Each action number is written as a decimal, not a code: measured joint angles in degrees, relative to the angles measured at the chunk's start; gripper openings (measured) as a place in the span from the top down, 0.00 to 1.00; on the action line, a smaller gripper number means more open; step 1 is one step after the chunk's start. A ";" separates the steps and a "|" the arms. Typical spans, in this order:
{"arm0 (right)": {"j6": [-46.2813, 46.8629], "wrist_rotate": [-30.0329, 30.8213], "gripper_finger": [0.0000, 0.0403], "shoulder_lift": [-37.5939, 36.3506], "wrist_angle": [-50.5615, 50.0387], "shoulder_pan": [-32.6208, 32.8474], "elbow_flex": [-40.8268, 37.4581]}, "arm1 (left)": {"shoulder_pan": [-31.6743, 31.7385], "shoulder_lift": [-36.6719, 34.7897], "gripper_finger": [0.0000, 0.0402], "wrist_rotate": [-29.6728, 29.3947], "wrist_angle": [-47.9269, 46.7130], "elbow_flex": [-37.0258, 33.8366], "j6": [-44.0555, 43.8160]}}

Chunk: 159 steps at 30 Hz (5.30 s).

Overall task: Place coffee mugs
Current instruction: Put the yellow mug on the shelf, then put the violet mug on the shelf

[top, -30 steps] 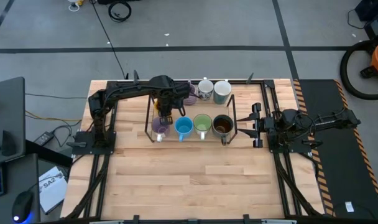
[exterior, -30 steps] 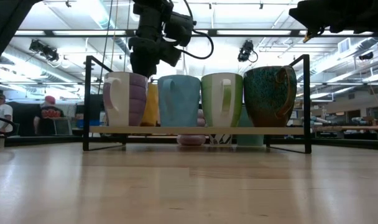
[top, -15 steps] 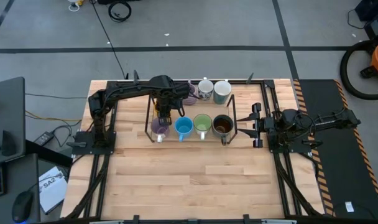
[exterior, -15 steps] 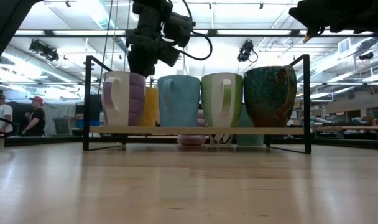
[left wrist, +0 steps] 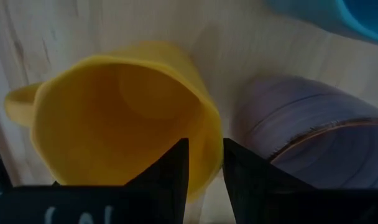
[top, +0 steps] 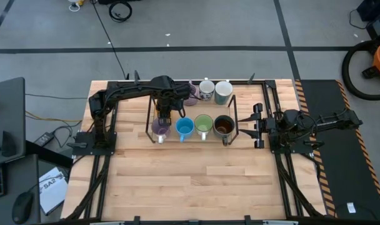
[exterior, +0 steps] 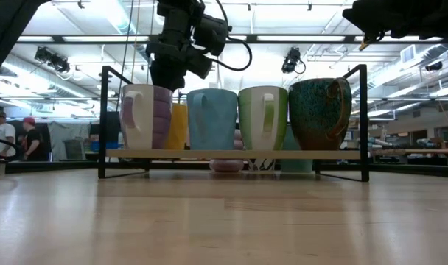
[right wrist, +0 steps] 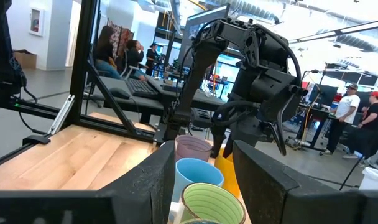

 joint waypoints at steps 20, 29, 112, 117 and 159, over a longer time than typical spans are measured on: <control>-0.01 0.01 0.59 0.00 0.02 0.01 0.00 | 0.03 -0.06 0.75 2.87 -3.76 12.37 -0.86; -0.18 -0.07 0.59 0.00 0.15 0.01 0.00 | 1.20 -0.07 0.75 -3.97 13.51 10.22 3.76; -4.32 0.06 0.59 8.04 1.72 -0.01 0.00 | 8.83 7.21 0.65 -0.78 40.38 -4.57 23.98; -4.35 0.07 0.59 8.04 1.90 -0.01 0.00 | 8.74 7.21 0.65 -0.78 40.47 -4.57 24.09; -4.37 0.49 0.59 8.04 2.20 -0.02 0.00 | 5.26 7.21 0.89 9.03 14.35 15.19 12.28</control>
